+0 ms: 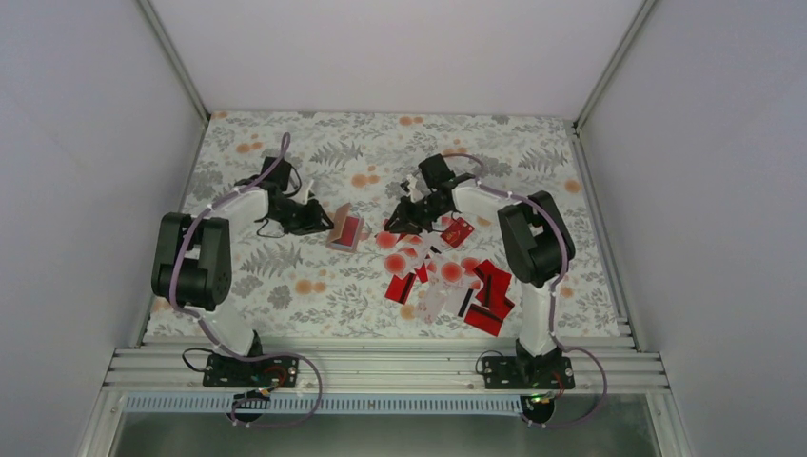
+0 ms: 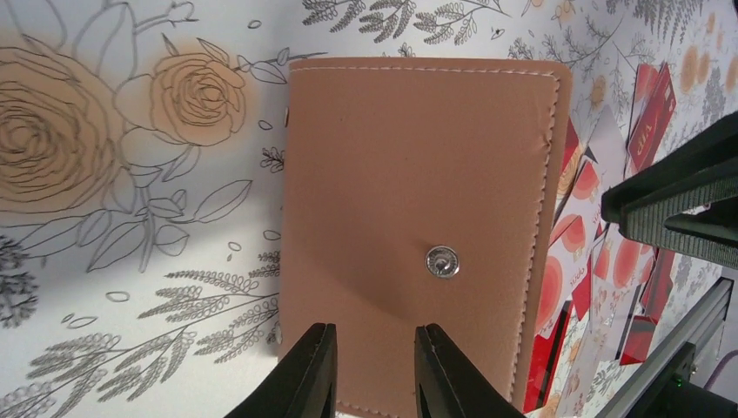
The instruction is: Put the credit cards into the card holder
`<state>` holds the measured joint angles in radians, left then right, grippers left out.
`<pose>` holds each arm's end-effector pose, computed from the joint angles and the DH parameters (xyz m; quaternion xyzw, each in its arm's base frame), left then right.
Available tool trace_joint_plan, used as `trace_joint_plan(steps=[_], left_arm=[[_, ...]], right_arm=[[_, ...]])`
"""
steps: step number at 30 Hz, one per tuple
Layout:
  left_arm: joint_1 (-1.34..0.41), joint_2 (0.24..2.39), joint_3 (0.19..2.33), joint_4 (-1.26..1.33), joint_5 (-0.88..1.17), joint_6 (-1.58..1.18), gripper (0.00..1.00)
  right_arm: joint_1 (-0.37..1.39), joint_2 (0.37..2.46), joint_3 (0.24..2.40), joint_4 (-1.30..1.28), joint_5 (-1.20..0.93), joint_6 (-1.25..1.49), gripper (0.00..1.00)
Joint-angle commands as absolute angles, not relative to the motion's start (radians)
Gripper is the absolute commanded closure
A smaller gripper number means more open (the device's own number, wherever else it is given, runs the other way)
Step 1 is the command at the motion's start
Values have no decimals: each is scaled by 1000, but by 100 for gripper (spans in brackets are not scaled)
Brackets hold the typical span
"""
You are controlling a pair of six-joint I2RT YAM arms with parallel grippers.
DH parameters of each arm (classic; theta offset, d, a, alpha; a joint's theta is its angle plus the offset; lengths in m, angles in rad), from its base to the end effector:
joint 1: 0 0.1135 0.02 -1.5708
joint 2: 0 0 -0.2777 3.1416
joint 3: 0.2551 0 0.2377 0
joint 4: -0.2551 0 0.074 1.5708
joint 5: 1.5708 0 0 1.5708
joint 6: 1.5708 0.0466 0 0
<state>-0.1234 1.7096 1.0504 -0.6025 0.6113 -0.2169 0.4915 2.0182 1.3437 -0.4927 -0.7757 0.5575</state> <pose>0.3054 -0.0648 0.1882 0.0022 0.9434 -0.3179 0.0943 0.3367 0.2172 0.1684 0.0458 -0.9089 -0.4136 0.0249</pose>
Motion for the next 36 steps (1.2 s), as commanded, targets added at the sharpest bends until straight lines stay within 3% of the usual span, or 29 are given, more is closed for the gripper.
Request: trace_joint_plan(steps=[1,36], left_arm=[[-148,1746,1067,-569,651,-173,77],[-246,1851,1097,-578,514,-154,88]], right_arm=[[513,2065,1407,-459,-790,579,84],[589,2227,1524,-431,-773,642,87]])
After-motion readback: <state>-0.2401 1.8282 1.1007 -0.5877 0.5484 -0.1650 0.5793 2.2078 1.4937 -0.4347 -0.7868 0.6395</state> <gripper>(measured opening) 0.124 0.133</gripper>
